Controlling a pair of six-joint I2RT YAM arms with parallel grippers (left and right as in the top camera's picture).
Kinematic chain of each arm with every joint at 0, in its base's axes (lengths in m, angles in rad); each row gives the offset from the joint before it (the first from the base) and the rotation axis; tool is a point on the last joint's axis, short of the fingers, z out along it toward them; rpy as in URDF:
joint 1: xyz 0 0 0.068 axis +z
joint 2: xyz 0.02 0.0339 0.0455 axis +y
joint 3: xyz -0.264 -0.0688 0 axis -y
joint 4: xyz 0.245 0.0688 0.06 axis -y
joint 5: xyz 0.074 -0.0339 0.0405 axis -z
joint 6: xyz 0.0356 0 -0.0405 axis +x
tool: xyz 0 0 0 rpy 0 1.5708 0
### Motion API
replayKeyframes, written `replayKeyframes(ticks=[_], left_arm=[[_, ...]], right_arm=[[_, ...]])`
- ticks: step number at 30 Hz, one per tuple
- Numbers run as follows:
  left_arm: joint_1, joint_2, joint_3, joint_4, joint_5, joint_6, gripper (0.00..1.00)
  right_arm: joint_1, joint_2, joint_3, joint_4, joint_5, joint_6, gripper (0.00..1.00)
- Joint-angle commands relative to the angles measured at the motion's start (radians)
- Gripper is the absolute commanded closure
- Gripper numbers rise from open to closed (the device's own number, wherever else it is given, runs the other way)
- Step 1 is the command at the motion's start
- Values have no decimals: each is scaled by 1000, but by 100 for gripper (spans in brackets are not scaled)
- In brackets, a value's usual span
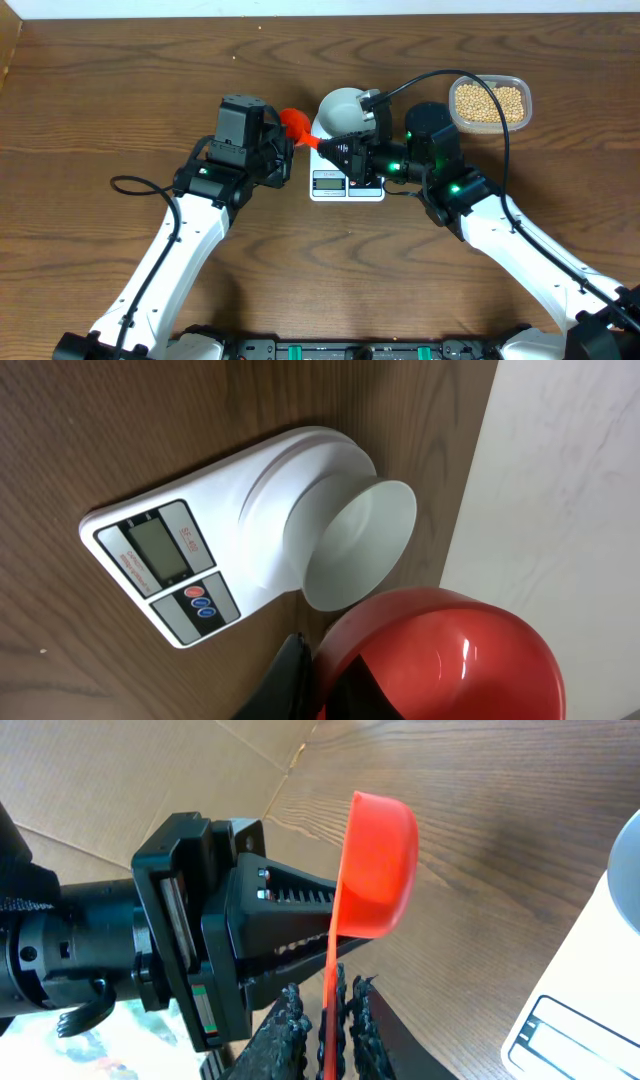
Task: Scoop item into bowl and weigh 50g on scale
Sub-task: 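Release the scoop from the left gripper, pull it away with right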
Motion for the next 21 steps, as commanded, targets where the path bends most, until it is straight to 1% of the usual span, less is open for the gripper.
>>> replayKeyframes(ticks=[1,4,5,6,7,15,17,20,21], left_arm=[[-16,-3,10,-3,12,-13,93],[-19,-3,10,-3,11,-13,93],[-19,-3,10,-2,11,-13,93],[-19,-3,10,-2,11,-13,93],[-19,-3,10,-2,11,-13,93],[-19,-3,10,-3,-12,-12,91],[-19,-3,10,-3,-20,-12,83],[-19,-3,10,-3,-20,-12,65],[-19,-3,10,-3,-20,-12,62]], right_arm=[[6,2,16,-1,10,-19,85],[6,1,16,-1,10,-19,87],[6,2,16,-1,10,-19,90],[6,1,16,-1,11,-19,96],[6,1,16,-1,11,-19,99],[2,1,16,-18,64,-18,99],[-4,1,16,-23,66,-19,99],[-20,1,16,-25,66,-18,99],[-26,1,16,-26,66,-18,99]])
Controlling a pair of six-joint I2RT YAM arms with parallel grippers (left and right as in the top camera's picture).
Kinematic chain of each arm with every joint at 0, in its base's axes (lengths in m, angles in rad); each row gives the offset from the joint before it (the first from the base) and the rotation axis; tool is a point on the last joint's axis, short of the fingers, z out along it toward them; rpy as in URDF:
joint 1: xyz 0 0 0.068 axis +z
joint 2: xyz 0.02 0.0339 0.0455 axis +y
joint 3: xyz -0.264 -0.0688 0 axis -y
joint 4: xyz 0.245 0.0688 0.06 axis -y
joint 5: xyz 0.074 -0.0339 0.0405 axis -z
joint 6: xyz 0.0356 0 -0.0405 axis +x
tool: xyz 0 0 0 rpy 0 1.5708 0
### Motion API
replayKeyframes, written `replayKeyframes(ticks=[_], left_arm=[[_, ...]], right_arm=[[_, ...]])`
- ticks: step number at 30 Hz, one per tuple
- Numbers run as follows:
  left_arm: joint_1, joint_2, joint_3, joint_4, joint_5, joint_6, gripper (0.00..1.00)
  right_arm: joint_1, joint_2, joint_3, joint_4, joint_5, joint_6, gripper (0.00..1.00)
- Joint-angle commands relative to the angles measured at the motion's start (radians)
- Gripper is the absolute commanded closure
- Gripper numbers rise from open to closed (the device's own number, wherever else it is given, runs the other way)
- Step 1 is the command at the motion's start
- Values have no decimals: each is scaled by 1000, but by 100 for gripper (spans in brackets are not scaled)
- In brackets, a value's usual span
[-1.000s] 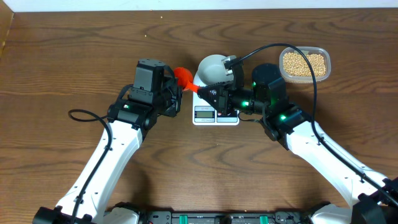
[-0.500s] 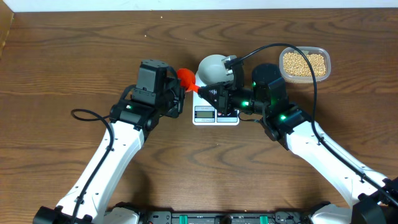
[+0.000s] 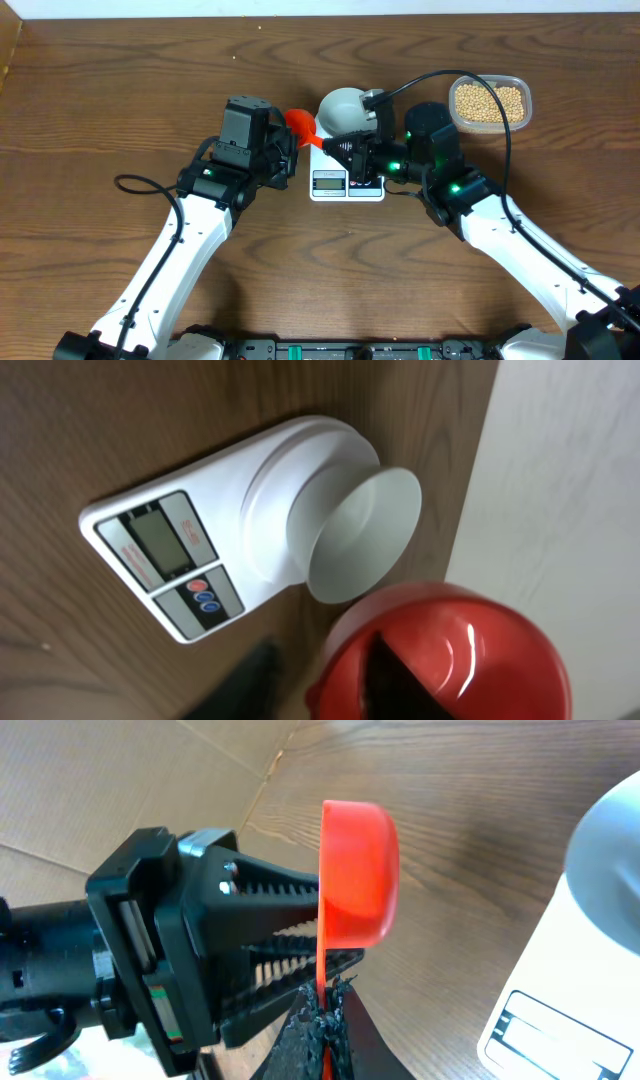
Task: Scoop item into bowl and weigh 50g on scale
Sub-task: 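Release the scoop from the left gripper, pull it away with right, then carry the red scoop with the right gripper over the chickpea tub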
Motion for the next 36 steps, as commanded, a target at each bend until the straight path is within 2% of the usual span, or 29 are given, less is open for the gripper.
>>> replayKeyframes(ticks=[1,5,10,12,14,17,18,22,23,26,30,36], left_arm=[[-2,-3,10,-3,-11,-2,57],[0,-3,10,-2,-18,-2,49],[12,-3,10,-2,-18,5,47],[19,-3,10,-2,-34,46,46],[25,-3,10,11,-69,147,45],[32,-3,10,77,-83,423,41],[33,-3,10,103,-82,531,40],[33,-3,10,149,-82,790,35],[33,-3,10,153,-82,864,29],[33,-3,10,153,-82,947,23],[33,-3,10,156,-81,1061,22],[33,-3,10,146,-81,1159,23]], right_arm=[[-24,1,16,-2,15,-15,99],[-56,1,16,-16,15,3,99],[-101,1,16,-39,14,3,99],[-122,1,16,-40,2,3,99],[-145,1,16,-40,-12,3,99],[-190,1,33,-69,-46,-5,99],[-210,1,47,-97,-58,-19,99],[-270,1,136,-252,-71,-110,99],[-288,1,186,-330,-71,-161,99],[-312,1,286,-473,-57,-256,99],[-343,1,412,-668,11,-369,99],[-390,1,479,-802,19,-445,99]])
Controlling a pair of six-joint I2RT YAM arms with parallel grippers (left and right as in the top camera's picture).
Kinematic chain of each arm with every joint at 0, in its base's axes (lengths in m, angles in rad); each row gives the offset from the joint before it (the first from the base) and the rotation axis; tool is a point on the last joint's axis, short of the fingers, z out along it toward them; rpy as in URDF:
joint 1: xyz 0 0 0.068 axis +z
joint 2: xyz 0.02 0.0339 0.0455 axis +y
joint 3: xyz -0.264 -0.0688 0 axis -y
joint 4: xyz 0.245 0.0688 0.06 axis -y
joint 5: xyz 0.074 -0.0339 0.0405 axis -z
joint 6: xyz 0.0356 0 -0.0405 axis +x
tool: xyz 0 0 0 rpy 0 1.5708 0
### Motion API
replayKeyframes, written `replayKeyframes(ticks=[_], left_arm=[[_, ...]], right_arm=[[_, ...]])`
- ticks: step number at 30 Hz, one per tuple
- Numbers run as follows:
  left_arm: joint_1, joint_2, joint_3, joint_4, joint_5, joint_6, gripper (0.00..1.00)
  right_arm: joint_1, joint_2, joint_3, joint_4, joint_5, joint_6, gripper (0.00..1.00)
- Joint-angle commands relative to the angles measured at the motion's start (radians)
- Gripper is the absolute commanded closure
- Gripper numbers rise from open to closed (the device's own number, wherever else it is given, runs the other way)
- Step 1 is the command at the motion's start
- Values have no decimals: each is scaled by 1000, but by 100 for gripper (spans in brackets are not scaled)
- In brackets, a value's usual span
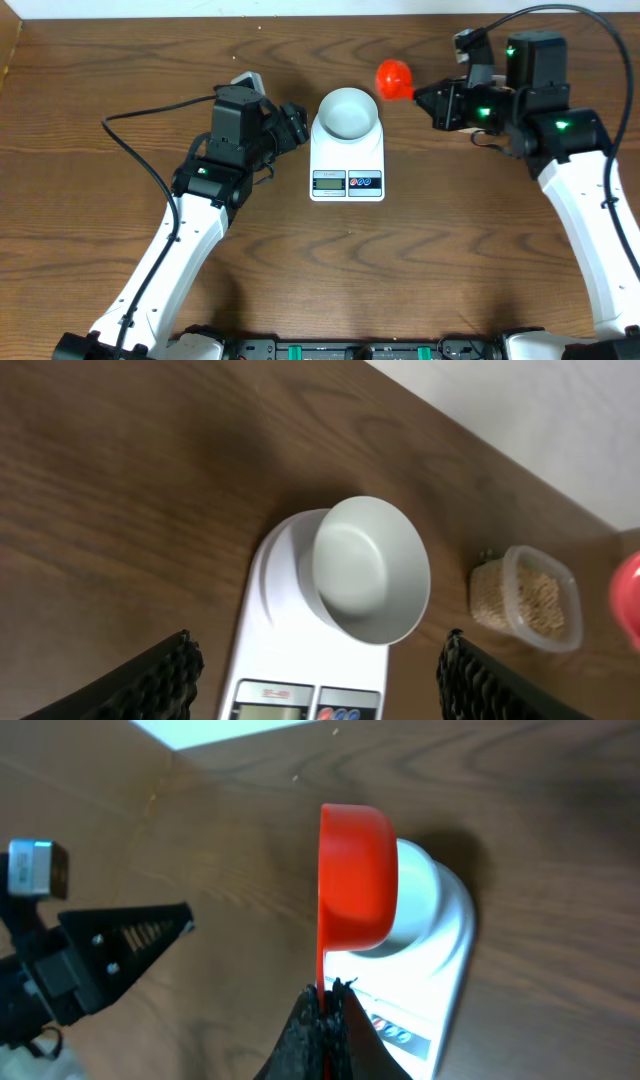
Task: Scoop item into bowl and weigh 50g on scale
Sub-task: 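Carry the red scoop with the right gripper over the chickpea tub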
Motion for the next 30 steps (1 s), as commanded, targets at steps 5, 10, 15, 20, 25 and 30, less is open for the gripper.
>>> replayKeyframes(ticks=[5,10,15,20,25,30], left_arm=[[3,6,10,-12,-17,146,23],[3,22,10,-35,-17,149,23],[3,36,10,-42,-17,149,23],[3,40,10,-51,-16,149,23],[3,40,10,-19,80,292,11],[3,40,10,-13,85,293,11]], right_arm=[[-68,-1,27,-99,12,-149,99],[-111,-1,27,-176,1,-200,99],[-147,-1,27,-250,1,-257,99],[-187,-3,27,-278,7,-302,99],[-259,-3,27,-259,43,-306,99],[-340,-3,27,-233,43,-306,99]])
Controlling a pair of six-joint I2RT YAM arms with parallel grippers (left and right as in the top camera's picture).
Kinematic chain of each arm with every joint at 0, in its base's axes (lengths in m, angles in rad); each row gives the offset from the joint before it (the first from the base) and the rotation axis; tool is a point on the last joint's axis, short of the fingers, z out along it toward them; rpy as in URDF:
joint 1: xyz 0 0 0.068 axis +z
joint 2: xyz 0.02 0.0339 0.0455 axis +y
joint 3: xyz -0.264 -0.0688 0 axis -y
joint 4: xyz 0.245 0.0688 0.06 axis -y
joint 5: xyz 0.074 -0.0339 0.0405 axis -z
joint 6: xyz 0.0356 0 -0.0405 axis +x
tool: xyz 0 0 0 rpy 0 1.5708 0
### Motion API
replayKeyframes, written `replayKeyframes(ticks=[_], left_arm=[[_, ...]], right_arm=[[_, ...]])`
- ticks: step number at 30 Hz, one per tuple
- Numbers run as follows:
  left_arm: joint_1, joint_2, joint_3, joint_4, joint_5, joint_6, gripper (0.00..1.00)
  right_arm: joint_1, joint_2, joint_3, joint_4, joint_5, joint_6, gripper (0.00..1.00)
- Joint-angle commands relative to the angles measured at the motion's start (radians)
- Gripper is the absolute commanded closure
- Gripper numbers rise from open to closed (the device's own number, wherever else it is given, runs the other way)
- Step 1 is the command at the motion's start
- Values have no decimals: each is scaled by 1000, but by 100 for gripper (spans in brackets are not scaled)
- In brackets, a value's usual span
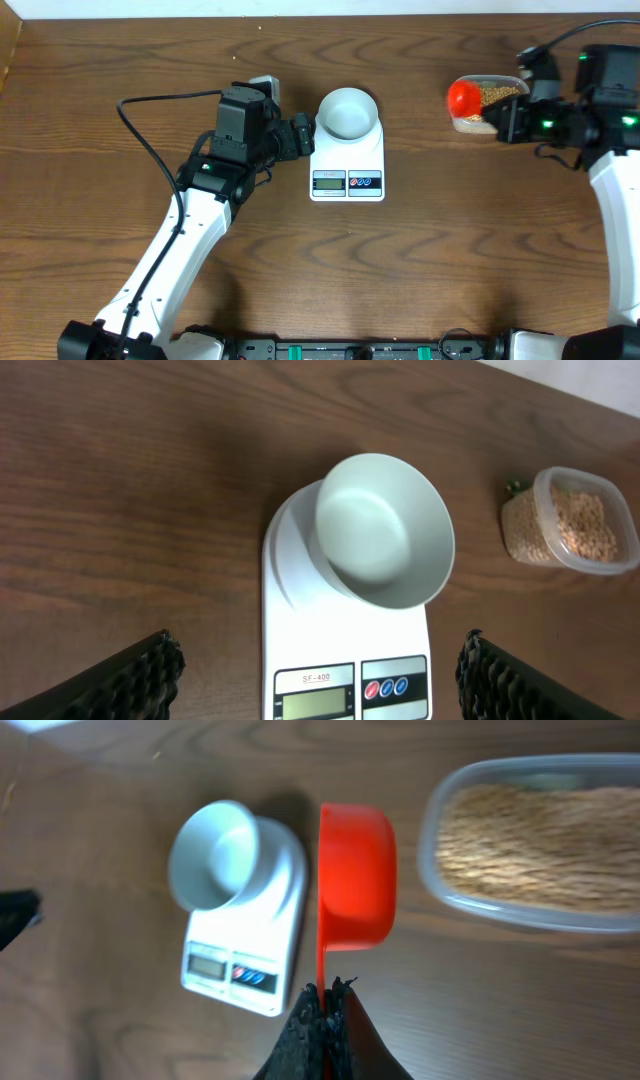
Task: Scoop item into bowl and weigh 50g on scale
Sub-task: 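Carry the red scoop with the right gripper over the chickpea tub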
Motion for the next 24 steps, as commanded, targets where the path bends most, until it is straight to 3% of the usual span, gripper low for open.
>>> replayKeyframes(ticks=[1,12,13,15,24], left_arm=[[3,7,10,2,27,53,11],[3,7,10,-13,26,38,11],[3,7,10,-13,26,38,4],[3,7,10,-12,26,38,2],[3,7,10,-13,26,38,2]], right_arm=[[-60,-3,21,7,8,-21,99],[-94,-2,12,13,207,-39,99],[-94,2,12,19,237,-39,99],[-94,8,12,32,283,-39,99],[-94,54,12,37,292,-58,99]])
